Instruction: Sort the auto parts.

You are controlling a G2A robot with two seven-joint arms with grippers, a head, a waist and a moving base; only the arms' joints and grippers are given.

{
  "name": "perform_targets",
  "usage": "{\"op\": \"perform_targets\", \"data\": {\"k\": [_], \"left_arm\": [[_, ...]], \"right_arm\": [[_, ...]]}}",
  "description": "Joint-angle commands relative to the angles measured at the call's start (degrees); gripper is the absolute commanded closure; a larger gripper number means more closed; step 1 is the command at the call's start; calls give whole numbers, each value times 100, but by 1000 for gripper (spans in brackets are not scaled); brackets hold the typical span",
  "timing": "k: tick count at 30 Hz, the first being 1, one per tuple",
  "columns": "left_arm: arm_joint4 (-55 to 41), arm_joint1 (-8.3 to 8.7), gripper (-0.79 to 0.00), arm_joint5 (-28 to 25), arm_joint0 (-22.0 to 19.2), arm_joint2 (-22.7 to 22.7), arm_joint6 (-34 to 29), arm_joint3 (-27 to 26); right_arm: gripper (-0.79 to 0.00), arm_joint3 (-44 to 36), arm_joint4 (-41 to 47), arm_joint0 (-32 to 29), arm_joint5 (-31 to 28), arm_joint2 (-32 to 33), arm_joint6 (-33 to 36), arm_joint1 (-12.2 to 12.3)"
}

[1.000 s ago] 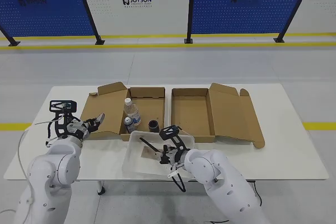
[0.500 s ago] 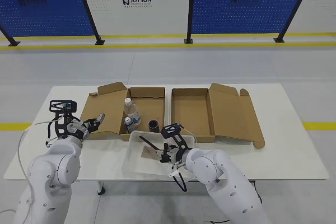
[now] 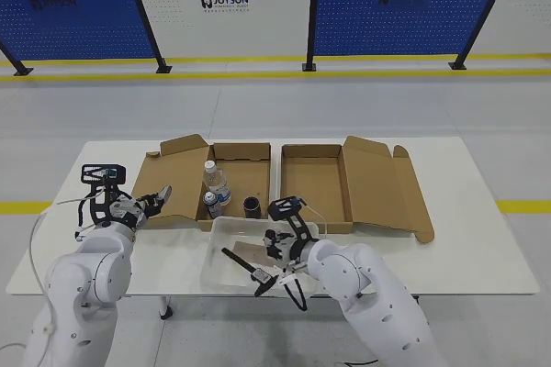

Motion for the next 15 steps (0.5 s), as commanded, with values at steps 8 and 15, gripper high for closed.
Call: {"op": "perform_targets", "data": {"k": [8,15], "left_arm": [[0,0,-785,0,0,0,0,0],[0,0,-785,0,0,0,0,0]], "right_arm": [[0,15,-100,75,71,33,4,22],[0,88,-364,217,-95,-6,277,57]]}}
